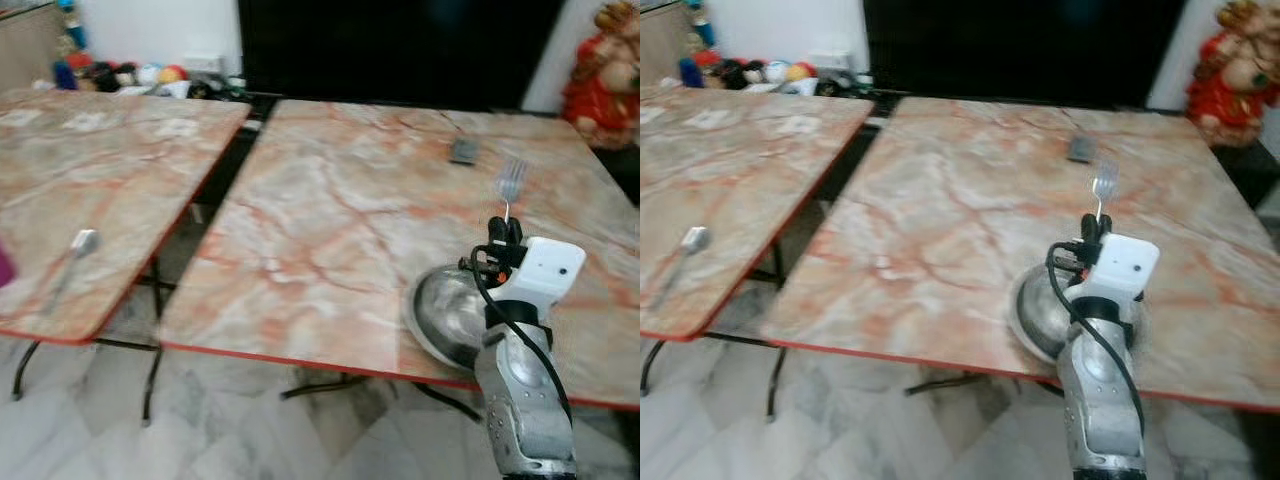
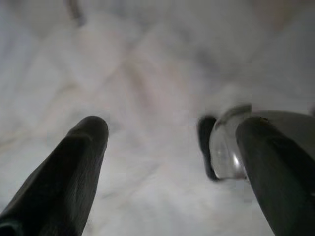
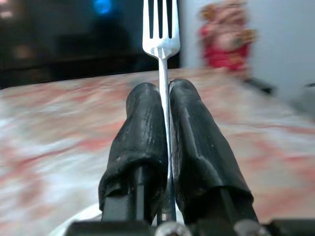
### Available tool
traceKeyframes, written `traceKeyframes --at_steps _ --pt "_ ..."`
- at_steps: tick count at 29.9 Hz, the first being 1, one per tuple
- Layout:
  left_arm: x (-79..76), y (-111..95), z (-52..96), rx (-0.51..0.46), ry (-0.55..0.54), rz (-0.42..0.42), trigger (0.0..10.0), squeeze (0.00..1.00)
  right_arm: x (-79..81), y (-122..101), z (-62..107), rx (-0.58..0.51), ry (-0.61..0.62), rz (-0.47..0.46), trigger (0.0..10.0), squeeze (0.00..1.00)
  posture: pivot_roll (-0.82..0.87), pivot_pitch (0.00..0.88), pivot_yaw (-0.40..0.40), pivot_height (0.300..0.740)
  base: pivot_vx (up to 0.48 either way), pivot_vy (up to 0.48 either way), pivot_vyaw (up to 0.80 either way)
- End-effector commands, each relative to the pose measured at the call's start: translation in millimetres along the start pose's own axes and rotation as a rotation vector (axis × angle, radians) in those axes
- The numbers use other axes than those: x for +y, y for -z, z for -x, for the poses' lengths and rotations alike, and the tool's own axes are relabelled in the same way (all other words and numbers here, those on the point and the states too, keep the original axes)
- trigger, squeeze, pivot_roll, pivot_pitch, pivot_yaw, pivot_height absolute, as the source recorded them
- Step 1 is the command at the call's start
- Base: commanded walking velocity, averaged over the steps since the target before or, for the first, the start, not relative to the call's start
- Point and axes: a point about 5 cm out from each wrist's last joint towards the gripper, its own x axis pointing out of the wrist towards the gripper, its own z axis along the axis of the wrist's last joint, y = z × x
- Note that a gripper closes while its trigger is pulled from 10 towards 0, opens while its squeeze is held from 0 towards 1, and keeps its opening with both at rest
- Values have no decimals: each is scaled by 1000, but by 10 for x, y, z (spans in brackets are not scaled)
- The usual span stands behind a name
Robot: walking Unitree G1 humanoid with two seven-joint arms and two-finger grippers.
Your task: Setting the table
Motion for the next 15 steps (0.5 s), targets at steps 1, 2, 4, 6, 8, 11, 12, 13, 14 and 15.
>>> traceKeyframes --at_steps 1,2,4,6,8,11,12,13,14,15 --pt "90 46 17 15 -21 3 10000 0 58 -18 -4 -6 -14 -7 10000 0 15 94 -11 740 0 0 -800" --pt "91 47 17 16 -22 6 10000 0 59 -18 -4 -6 -14 -7 10000 0 15 94 -11 740 0 0 -800" --pt "89 52 19 18 -24 6 10000 0 40 -20 -1 -11 -8 0 10000 0 11 88 -10 740 0 0 0" --pt "87 54 19 19 -23 4 10000 0 31 -13 -1 -9 -6 1 10000 0 9 86 -9 740 0 0 0" --pt "86 54 19 20 -22 3 10000 0 25 -2 -6 -1 -7 10 10000 0 9 86 -9 740 0 0 0" --pt "82 53 17 22 -19 3 10000 0 11 26 -25 16 -5 22 10000 0 7 77 -8 740 0 0 0" --pt "82 53 17 22 -19 3 10000 0 11 26 -25 16 -5 22 10000 0 7 77 -8 740 0 0 0" --pt "81 52 16 23 -18 2 10000 0 14 30 -29 18 -11 18 10000 0 7 77 -8 740 0 0 0" --pt "82 49 15 23 -19 4 10000 0 29 45 -35 28 -27 19 10000 0 7 77 -8 740 0 0 0" --pt "83 47 14 22 -19 5 10000 0 41 56 -39 35 -38 20 10000 0 7 77 -8 740 0 0 0"
